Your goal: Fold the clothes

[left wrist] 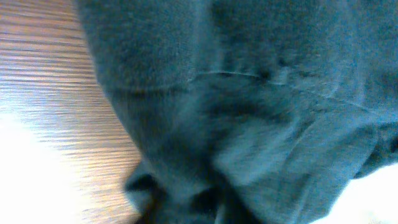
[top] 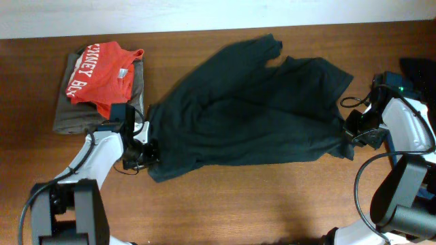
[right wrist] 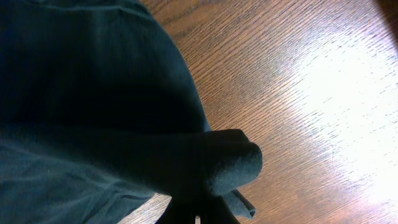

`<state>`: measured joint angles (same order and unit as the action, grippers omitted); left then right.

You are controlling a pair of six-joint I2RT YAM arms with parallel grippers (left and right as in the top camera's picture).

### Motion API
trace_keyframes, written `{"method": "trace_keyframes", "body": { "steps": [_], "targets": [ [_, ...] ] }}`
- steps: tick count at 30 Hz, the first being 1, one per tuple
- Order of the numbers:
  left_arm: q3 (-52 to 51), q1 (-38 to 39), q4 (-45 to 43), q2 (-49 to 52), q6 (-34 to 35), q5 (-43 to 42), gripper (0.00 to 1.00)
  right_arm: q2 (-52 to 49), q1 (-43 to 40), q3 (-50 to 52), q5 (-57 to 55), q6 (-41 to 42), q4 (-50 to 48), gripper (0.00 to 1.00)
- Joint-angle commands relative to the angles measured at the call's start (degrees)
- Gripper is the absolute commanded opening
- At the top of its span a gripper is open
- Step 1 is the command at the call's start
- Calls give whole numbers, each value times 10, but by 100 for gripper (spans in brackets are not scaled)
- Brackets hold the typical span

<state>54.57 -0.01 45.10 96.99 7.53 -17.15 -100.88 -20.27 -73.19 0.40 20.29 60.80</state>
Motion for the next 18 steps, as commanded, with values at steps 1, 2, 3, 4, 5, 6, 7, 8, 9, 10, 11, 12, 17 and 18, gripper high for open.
{"method": "trace_keyframes", "body": {
  "steps": [1, 2, 3, 4, 5, 6, 7, 8, 9, 10, 11, 12, 17, 18],
  "targets": [
    [8, -2, 2, 7, -3, -105, 0, 9, 0, -9, 7, -7, 0, 4],
    [25, -8, 12, -2, -3, -128, 0, 10, 0, -12, 7, -8, 7, 4],
    [38, -13, 21, -9, -3, -137, 0, 10, 0, -13, 7, -8, 10, 4],
    [63, -24, 40, -22, -8, -142, 0, 10, -1, -22, 7, -17, 23, 4],
    [83, -32, 55, -33, -17, -141, 0, 10, -1, -30, 7, -25, 31, 4],
    [127, -51, 85, -57, -42, -141, 0, 10, -1, -50, 7, -30, 53, 4],
    [159, -66, 103, -76, -46, -138, 0, 10, -1, -70, 7, -32, 72, 4],
    [176, -75, 108, -89, -46, -137, 0, 10, -1, -79, 9, -36, 80, 4],
    [188, -81, 110, -97, -46, -137, 0, 11, -1, -92, 9, -40, 91, 4],
    [199, -87, 112, -108, -46, -137, 0, 11, -1, -108, 9, -40, 105, 4],
    [209, -90, 112, -121, -46, -137, 0, 13, -1, -126, 9, -42, 119, 4],
    [214, -92, 111, -130, -46, -137, 0, 14, -1, -139, 15, -51, 128, 4],
    [255, -92, 101, -169, -46, -135, 0, 32, 0, -224, 43, -71, 169, 4],
    [257, -92, 98, -173, -46, -135, 0, 35, 0, -233, 47, -76, 173, 4]
  ]
}}
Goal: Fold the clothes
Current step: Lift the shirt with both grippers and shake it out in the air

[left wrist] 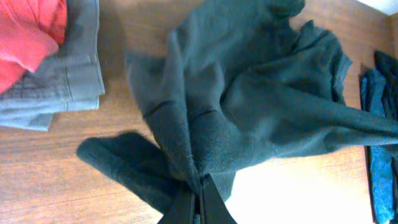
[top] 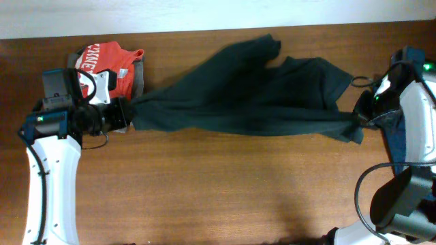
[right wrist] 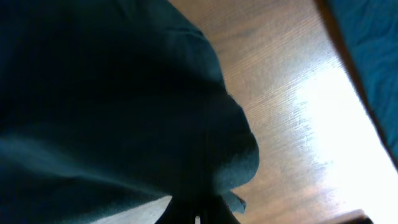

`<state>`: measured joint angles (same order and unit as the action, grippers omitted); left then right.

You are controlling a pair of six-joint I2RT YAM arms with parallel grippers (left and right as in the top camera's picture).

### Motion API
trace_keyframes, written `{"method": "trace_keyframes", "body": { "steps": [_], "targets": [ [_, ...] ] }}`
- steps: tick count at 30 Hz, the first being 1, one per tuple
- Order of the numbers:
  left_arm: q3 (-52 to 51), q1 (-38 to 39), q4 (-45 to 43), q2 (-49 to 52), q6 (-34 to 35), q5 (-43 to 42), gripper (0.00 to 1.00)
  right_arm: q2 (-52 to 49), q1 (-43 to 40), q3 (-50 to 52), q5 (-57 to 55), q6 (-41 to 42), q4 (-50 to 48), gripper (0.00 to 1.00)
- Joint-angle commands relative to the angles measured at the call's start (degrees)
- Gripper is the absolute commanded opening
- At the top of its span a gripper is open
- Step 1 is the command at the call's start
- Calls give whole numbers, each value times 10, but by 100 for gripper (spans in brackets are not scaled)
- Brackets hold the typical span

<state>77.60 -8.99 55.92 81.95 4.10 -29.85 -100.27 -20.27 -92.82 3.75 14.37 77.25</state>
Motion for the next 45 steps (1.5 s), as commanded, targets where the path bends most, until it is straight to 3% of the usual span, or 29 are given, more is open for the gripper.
{"method": "trace_keyframes", "body": {
  "steps": [1, 6, 10, 17, 23, 27, 35, 41, 45],
  "targets": [
    [27, -2, -15, -27, -12, -7, 0, 33, 0, -43, 21, -22, 8, 4],
    [47, -2, -17, -35, -11, -17, 0, 52, 0, -51, 56, -43, 12, 4],
    [167, -2, -16, -55, -29, -17, 0, 91, -1, -109, 92, -52, 12, 4],
    [365, -2, -16, -77, -40, 7, 1, 169, -1, -272, 93, -18, 32, 4],
    [465, -2, -5, -87, -51, 8, 1, 213, -1, -436, 49, 27, 71, 4],
    [483, -2, 21, -99, -54, 51, 0, 222, -1, -502, -19, 44, 101, 4],
    [483, -2, 34, -101, -66, 80, 0, 198, 0, -505, -16, 46, 144, 4],
    [483, -2, 46, -62, -65, 80, 0, 148, 0, -505, -16, 45, 166, 4],
    [483, -2, 2, -35, -66, 37, 0, 115, 0, -505, -5, 28, 130, 4]
  ]
}}
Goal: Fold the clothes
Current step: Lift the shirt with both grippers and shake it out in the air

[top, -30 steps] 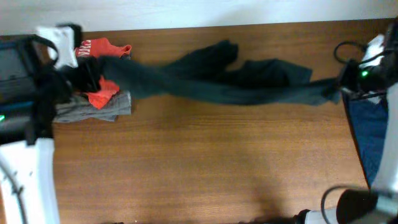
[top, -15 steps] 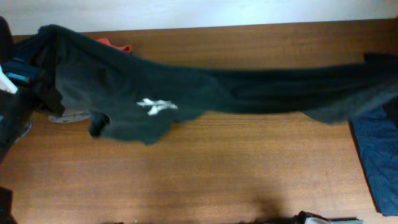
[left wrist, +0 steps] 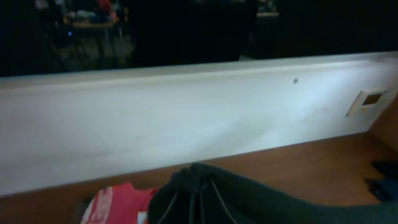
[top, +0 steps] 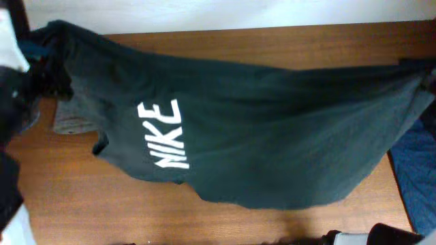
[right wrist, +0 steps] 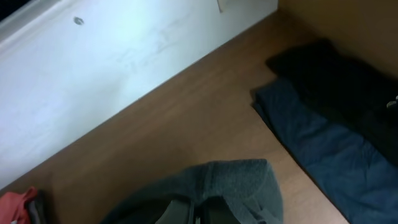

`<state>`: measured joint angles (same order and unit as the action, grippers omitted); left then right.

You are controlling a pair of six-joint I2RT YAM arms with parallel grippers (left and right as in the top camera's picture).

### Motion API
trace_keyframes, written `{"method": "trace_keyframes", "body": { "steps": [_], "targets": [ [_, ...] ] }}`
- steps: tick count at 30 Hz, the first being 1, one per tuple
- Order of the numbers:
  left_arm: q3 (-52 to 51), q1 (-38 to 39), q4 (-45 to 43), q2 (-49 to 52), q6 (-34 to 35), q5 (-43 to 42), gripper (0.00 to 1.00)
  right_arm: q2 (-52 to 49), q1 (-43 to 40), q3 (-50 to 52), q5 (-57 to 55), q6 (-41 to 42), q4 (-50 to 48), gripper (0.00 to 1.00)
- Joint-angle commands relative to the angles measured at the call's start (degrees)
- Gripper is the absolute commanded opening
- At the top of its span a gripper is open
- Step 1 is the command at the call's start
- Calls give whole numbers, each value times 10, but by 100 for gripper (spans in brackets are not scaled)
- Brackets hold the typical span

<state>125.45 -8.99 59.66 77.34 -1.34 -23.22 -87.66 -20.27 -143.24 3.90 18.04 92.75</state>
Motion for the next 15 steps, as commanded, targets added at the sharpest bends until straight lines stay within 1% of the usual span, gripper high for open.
{"method": "trace_keyframes", "body": {
  "steps": [1, 6, 12, 15],
  "targets": [
    [7, -2, -56, 9, -23, -60, 0, -11, 0, -1, -5, -11, -37, 4],
    [42, -2, -64, -16, -35, -64, 0, 28, 0, -6, -5, -11, -41, 4],
    [47, -2, -63, -75, -46, -62, 0, 90, 0, -6, -10, -11, -40, 4],
    [47, -2, -63, -98, -48, -23, 0, 110, 0, -6, -12, -11, -37, 4]
  ]
}}
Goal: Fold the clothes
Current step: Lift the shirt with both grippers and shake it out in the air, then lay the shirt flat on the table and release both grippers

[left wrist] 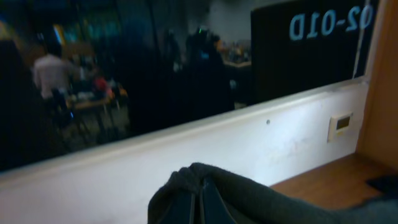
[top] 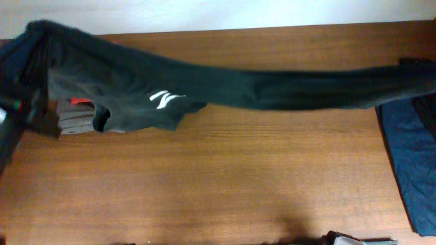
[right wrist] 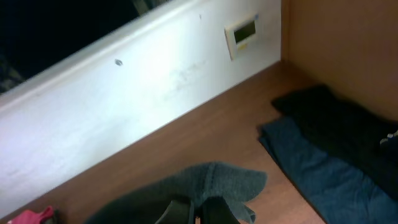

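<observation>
A dark green shirt with a white logo hangs stretched in a long band high over the table, from the far left to the right edge. My left gripper is shut on a bunched edge of the shirt. My right gripper is shut on the shirt's other end. In the overhead view the cloth hides both grippers.
A folded grey and red pile lies at the table's left, half under the shirt. A blue garment and a black one lie at the right end. A white wall runs along the back.
The shirt hung spread wide with its NIKE lettering facing up and covered most of the table. Now it is a narrow taut band, and the table's middle and front show.
The shirt lay crumpled on the table with a gripper shut on each lower end. Then it was pulled out long and low between them. Then it was raised and spread broad above the table, and now it hangs taut in a band.
</observation>
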`<state>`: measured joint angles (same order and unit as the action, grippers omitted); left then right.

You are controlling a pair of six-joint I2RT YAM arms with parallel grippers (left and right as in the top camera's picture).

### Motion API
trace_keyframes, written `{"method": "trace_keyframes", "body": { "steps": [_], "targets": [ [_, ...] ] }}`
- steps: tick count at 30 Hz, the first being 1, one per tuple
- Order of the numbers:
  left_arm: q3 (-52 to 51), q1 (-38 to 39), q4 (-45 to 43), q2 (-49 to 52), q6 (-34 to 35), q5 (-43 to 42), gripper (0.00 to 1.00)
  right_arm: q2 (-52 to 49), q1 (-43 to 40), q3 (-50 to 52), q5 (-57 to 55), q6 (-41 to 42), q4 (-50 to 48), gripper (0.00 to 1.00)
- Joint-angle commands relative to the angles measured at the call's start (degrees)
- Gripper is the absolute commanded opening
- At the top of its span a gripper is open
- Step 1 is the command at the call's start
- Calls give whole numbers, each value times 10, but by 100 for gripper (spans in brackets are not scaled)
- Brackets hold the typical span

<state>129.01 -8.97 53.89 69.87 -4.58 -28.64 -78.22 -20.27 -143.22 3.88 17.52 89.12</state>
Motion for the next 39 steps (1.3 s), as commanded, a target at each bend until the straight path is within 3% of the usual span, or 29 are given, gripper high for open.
{"method": "trace_keyframes", "body": {
  "steps": [1, 10, 16, 21, 25, 29, 30, 33, 35, 39],
  "targets": [
    [12, -2, -5, -28, -16, 42, 0, 20, 0, -6, -12, -5, 0, 4],
    [12, -2, 2, 12, 1, 96, 1, 5, 0, -6, -10, -5, 7, 4],
    [12, 3, 2, 151, 16, 13, 1, -116, 0, -6, 52, -21, 24, 4],
    [12, 51, 0, 289, 10, 10, 1, -245, 1, -6, 77, -23, 25, 4],
    [12, 93, -55, 426, -3, 31, 1, -372, 23, -6, 79, -42, -2, 5],
    [12, 121, -136, 535, -3, 54, 3, -495, 51, -6, 80, -51, -96, 14],
    [12, 127, -156, 560, -2, 55, 4, -514, 54, -6, 79, -51, -122, 26],
    [12, 136, -212, 600, 5, 56, 42, -556, 57, -6, 82, -53, -184, 55],
    [23, 133, -219, 597, 15, 78, 93, -546, 40, -6, 93, -67, -179, 62],
    [85, 119, -135, 576, 14, 101, 99, -493, 1, -7, 93, -73, -111, 63]
  ]
}}
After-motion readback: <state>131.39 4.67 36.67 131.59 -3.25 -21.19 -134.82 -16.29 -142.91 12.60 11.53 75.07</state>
